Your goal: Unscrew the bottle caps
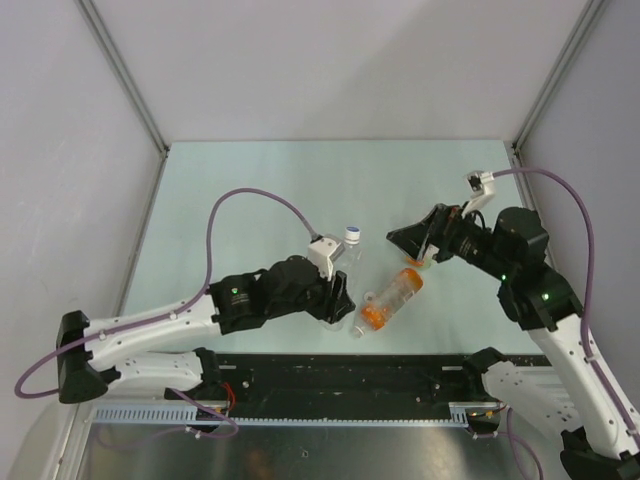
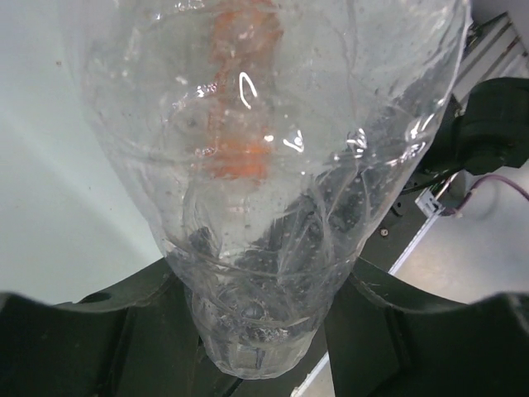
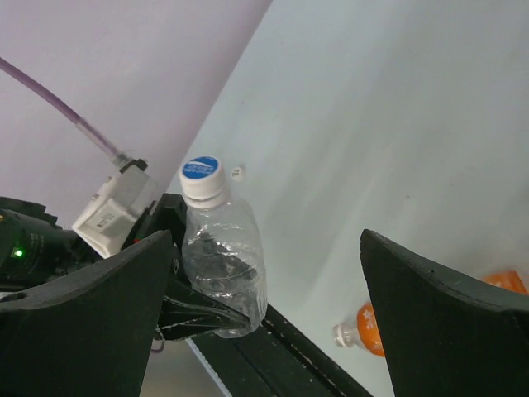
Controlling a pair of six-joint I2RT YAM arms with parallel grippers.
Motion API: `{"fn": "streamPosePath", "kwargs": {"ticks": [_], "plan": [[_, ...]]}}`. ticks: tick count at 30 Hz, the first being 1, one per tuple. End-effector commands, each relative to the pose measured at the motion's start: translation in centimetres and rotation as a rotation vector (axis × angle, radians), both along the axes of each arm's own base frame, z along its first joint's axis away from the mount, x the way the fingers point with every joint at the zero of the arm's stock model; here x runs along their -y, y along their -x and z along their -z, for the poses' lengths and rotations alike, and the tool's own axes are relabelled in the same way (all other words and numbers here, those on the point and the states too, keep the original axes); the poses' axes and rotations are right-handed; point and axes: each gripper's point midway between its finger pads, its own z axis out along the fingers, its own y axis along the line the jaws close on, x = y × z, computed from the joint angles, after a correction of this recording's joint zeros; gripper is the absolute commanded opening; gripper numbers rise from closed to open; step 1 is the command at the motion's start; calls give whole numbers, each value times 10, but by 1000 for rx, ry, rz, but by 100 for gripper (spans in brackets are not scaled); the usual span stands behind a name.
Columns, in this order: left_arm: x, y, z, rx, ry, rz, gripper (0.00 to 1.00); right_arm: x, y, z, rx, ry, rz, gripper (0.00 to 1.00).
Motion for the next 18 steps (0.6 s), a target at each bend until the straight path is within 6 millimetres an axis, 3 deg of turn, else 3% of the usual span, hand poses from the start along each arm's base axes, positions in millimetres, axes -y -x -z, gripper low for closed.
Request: {"fn": "streamPosePath", "kwargs": {"ticks": [1,12,18], "plan": [[6,-2,7,12,-28,-18,0,17,5,16,-15,59,69,99],[-16,-17,44,89,-207,-97,0,0,-23,23,-59,38,87,99],[-25,-22,49,117,-269,-128,0,-30,-31,32,-66,61,85,99]]}}
